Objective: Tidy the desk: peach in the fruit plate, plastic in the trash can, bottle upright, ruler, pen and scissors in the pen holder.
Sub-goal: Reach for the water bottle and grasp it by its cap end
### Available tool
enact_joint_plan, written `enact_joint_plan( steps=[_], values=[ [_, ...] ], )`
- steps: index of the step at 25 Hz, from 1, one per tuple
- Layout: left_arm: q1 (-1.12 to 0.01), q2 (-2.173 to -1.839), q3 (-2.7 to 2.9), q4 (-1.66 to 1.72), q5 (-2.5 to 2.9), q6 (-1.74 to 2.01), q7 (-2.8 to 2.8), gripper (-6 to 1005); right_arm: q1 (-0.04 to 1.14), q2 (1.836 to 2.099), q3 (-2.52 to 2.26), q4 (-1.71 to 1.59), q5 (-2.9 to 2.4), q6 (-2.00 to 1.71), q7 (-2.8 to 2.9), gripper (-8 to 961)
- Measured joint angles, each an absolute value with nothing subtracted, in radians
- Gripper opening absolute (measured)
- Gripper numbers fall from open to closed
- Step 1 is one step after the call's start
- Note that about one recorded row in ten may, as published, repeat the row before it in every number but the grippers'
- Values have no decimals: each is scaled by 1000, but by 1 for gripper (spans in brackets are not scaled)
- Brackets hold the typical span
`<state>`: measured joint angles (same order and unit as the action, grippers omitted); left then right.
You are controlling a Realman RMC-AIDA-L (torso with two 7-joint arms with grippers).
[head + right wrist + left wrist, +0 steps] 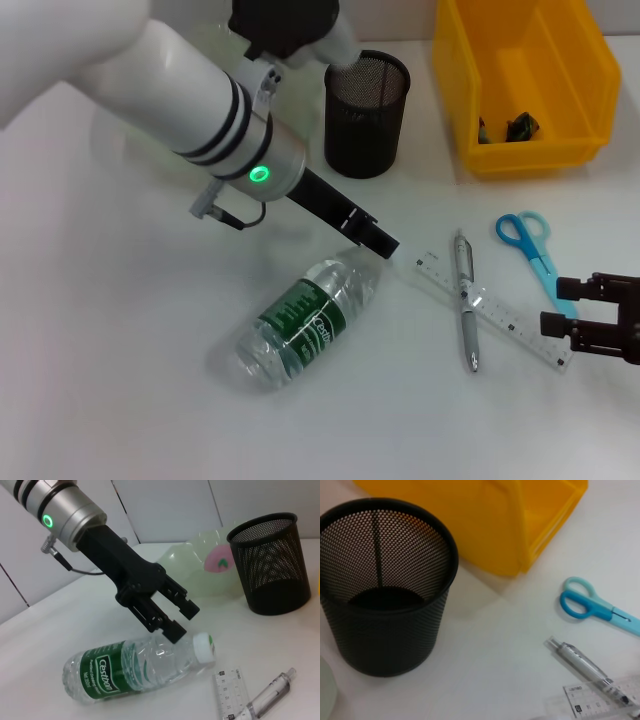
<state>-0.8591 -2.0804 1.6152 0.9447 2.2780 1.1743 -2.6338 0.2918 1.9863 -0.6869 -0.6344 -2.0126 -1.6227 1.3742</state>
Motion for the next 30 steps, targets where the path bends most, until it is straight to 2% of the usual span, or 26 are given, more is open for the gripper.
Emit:
enact_joint_plan(
  steps=[25,30],
  values=[
    [-833,-2080,1843,853,2184,943,-2657,677,305,1997,-680,-621,-2013,-1608,1371,665],
    [-801,-2080,1850,899,2188,932,-2648,491,302,1999,-682,-621,-2013,-1597,1371,665]
  ],
)
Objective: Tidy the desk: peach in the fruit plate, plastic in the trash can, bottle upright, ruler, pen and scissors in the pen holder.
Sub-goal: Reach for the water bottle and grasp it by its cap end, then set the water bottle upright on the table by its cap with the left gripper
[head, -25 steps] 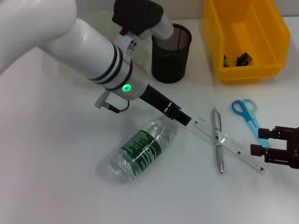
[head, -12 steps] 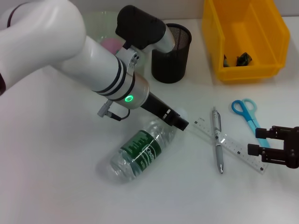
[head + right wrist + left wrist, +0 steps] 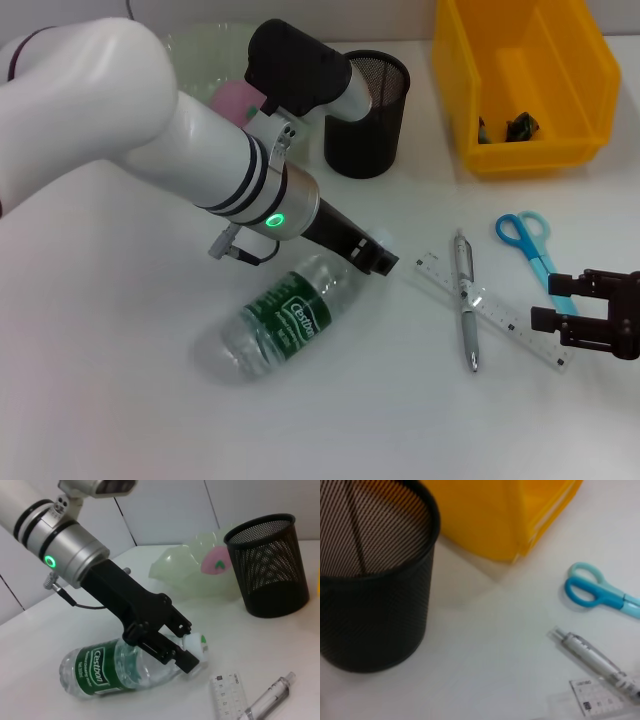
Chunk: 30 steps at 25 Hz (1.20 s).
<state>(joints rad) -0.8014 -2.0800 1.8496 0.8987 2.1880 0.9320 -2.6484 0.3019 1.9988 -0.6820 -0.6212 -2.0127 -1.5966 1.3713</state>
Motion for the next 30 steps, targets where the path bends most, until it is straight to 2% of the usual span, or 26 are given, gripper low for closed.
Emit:
enact_joint_plan(
  steps=[8,14,20,24,30],
  values=[
    [-677,-2076,1828,1075,2187,928,-2588,450,299,1999,-680,-621,-2013,-1595,1371,665],
    [-471,-2074,1746,1254,2058,892,-2395,434,301,2007,-679,-621,-2012,-1595,1371,665],
    [-316,-2071,1615,1228,1670,906,-1980,434,311,2009,-680,-621,-2011,-1596,1377,664],
    [-275,-2071,1543,1126,1452,964,-1744,433,320,2010,-680,-621,-2009,-1600,1383,664],
    [-299,-2071,1418,840,1126,1169,-1328,433,334,2010,-679,-621,-2006,-1598,1399,664]
  ],
)
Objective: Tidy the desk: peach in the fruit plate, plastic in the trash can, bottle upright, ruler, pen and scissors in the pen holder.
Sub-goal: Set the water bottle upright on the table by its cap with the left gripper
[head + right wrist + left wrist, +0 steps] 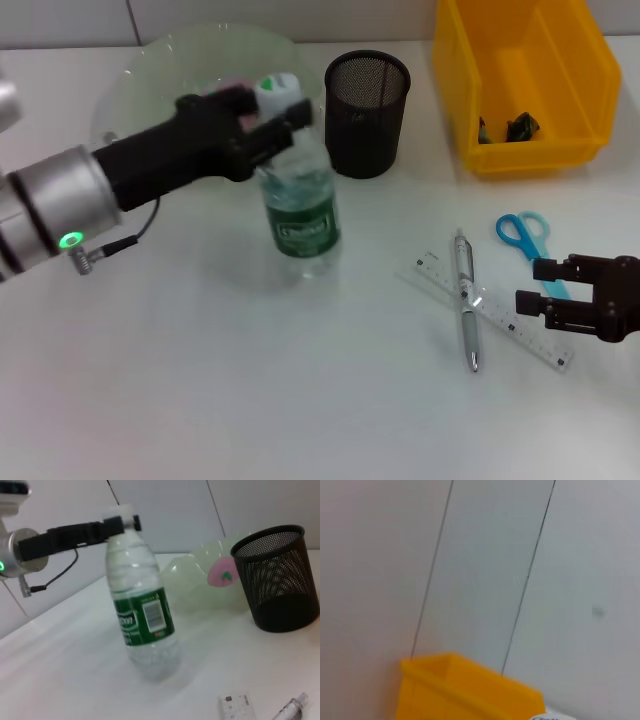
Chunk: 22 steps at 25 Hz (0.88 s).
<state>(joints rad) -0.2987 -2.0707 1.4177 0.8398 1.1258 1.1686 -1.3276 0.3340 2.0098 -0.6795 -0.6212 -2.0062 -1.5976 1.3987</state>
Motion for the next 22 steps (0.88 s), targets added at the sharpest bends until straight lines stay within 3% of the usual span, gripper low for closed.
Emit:
enact_joint_plan(
  steps=[10,22],
  values=[
    [-398,-2072,1267,404,895,1431,-793,433,360,2026,-670,-621,-2003,-1597,1408,664],
    [-434,-2079,1260,288,879,1378,-655,434,380,2037,-667,-621,-2003,-1595,1408,664]
  ],
)
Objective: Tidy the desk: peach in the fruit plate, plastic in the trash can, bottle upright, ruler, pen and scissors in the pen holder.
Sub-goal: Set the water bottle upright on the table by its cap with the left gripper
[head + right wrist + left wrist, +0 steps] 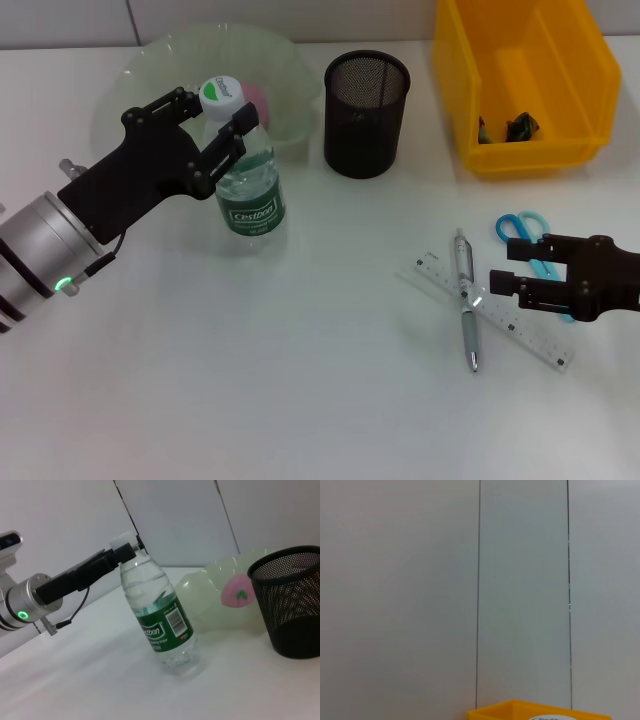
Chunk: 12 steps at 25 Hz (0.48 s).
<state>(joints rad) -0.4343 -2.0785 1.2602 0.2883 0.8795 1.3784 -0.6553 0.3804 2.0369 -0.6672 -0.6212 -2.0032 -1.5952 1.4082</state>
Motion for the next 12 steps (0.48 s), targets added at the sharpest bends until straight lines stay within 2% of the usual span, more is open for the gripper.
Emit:
enact_joint_plan(
  steps=[8,12],
  values=[
    [-429,-2079,1267,276,880,1376,-616,434,390,2037,-667,-621,-2003,-1595,1408,664],
    [-421,-2079,1269,275,880,1389,-616,504,394,2037,-667,-621,-2003,-1597,1408,664]
  ],
)
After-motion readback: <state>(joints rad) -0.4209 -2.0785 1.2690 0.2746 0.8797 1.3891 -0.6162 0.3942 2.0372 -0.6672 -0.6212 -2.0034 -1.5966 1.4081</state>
